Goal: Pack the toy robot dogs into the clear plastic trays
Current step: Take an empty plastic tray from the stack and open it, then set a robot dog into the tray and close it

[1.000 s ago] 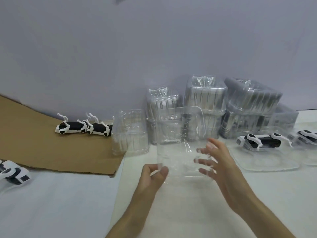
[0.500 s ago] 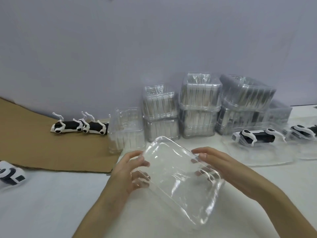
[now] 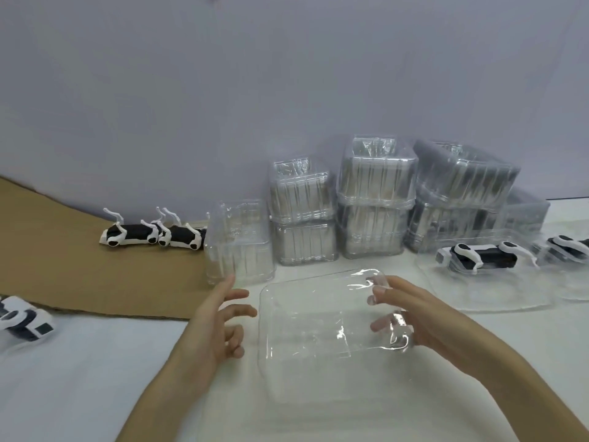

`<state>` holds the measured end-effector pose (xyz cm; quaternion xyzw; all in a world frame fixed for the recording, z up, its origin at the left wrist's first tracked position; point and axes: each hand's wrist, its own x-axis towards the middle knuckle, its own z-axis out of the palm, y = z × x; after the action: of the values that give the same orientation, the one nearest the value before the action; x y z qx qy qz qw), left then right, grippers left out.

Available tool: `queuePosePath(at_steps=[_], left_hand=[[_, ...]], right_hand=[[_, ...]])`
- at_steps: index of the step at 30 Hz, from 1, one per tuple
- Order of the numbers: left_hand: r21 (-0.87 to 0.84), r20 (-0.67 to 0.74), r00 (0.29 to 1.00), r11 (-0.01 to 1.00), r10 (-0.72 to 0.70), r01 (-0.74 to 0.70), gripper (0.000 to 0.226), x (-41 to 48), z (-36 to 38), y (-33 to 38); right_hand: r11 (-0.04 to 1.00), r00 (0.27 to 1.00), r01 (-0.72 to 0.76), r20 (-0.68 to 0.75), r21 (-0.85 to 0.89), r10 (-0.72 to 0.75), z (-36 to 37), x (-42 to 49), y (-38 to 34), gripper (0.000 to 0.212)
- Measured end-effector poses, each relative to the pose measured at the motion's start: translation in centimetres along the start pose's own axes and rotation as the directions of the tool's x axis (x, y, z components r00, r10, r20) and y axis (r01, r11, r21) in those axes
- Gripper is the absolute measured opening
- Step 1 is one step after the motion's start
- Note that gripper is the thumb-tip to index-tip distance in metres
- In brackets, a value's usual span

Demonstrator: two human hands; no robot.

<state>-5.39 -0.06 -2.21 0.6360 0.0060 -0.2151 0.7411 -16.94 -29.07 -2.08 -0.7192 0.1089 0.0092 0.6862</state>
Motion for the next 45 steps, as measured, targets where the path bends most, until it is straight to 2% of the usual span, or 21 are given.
queuePosePath(at_steps=[3, 6, 8, 10, 12, 14, 16, 20, 22, 25, 27, 29, 33, 38, 42, 45], left_hand=[[0.182, 0.041, 0.999, 0.983, 0.013, -0.02, 0.055, -0.1, -0.2, -0.7], [0.305, 0.053, 0.995, 0.948, 0.085, -0.097, 0.029, 0.1, -0.1, -1.2], [0.33, -0.043, 0.976, 0.925, 0.214, -0.188, 0.023, 1.3, -1.0, -0.5], [0.268, -0.276, 0.895, 0.923, 0.35, -0.278, 0.03, 3.8, -2.9, 1.2], [0.23, -0.448, 0.806, 0.921, 0.386, -0.314, 0.031, 6.6, -5.1, 3.4], [0.218, -0.465, 0.803, 0.927, 0.372, -0.304, 0.02, 9.3, -6.3, 4.6], [0.255, -0.426, 0.835, 0.932, 0.348, -0.257, 0.02, 11.8, -6.5, 5.1], [0.139, -0.379, 0.896, 0.971, 0.232, -0.192, 0.047, 15.3, -6.3, 5.4], [0.112, -0.362, 0.91, 0.979, 0.2, -0.171, 0.039, 16.7, -6.2, 5.3], [0.141, -0.367, 0.904, 0.974, 0.217, -0.177, 0.003, 17.7, -5.8, 5.3], [0.181, -0.382, 0.893, 0.966, 0.239, -0.182, 0.02, 18.2, -5.7, 5.1], [0.192, -0.431, 0.856, 0.956, 0.286, -0.223, 0.025, 18.4, -5.5, 4.6], [0.201, -0.518, 0.769, 0.927, 0.375, -0.316, 0.019, 17.7, -5.5, 3.3], [0.166, -0.512, 0.732, 0.888, 0.449, -0.429, 0.03, 15.3, -6.0, 3.2], [0.214, -0.506, 0.658, 0.82, 0.557, -0.53, 0.03, 11.3, -4.7, 3.7], [0.288, -0.447, 0.583, 0.726, 0.679, -0.624, 0.028, 6.9, -2.6, 3.5]], right_hand=[[0.988, 0.998, -0.029, -0.057, -0.15, 0.021, 1.0, 0.2, 0.5, 0.025], [0.937, 0.988, -0.037, -0.156, -0.348, -0.019, 1.3, 0.5, 0.9, 0.024], [0.896, 0.98, -0.027, -0.189, -0.442, -0.063, 1.3, 0.5, 1.0, 0.034], [0.931, 0.954, -0.005, -0.28, -0.366, -0.105, 1.2, 0.6, 0.8, 0.043], [0.957, 0.874, 0.08, -0.442, -0.277, -0.201, 0.7, 0.8, 0.5, 0.029], [0.948, 0.762, 0.165, -0.575, -0.273, -0.298, 0.0, 0.7, 0.2, 0.011], [0.941, 0.711, 0.193, -0.621, -0.278, -0.329, -0.2, 0.6, 0.1, 0.013], [0.949, 0.725, 0.161, -0.62, -0.271, -0.3, 0.2, 1.2, 0.5, 0.017], [0.952, 0.736, 0.148, -0.613, -0.269, -0.288, 0.4, 1.4, 0.7, 0.018], [0.949, 0.742, 0.147, -0.604, -0.277, -0.291, 0.6, 1.6, 0.8, 0.018], [0.946, 0.742, 0.15, -0.6, -0.286, -0.299, 0.6, 1.6, 0.7, 0.018], [0.944, 0.741, 0.162, -0.596, -0.289, -0.31, 0.6, 1.5, 0.6, 0.018], [0.938, 0.747, 0.19, -0.576, -0.291, -0.33, 0.8, 1.3, 0.4, 0.02], [0.935, 0.754, 0.195, -0.564, -0.295, -0.336, 1.3, 1.0, 0.1, 0.023], [0.928, 0.757, 0.215, -0.548, -0.305, -0.356, 1.8, 0.6, -0.1, 0.025], [0.916, 0.749, 0.259, -0.534, -0.307, -0.392, 2.0, 0.6, 0.0, 0.024]])
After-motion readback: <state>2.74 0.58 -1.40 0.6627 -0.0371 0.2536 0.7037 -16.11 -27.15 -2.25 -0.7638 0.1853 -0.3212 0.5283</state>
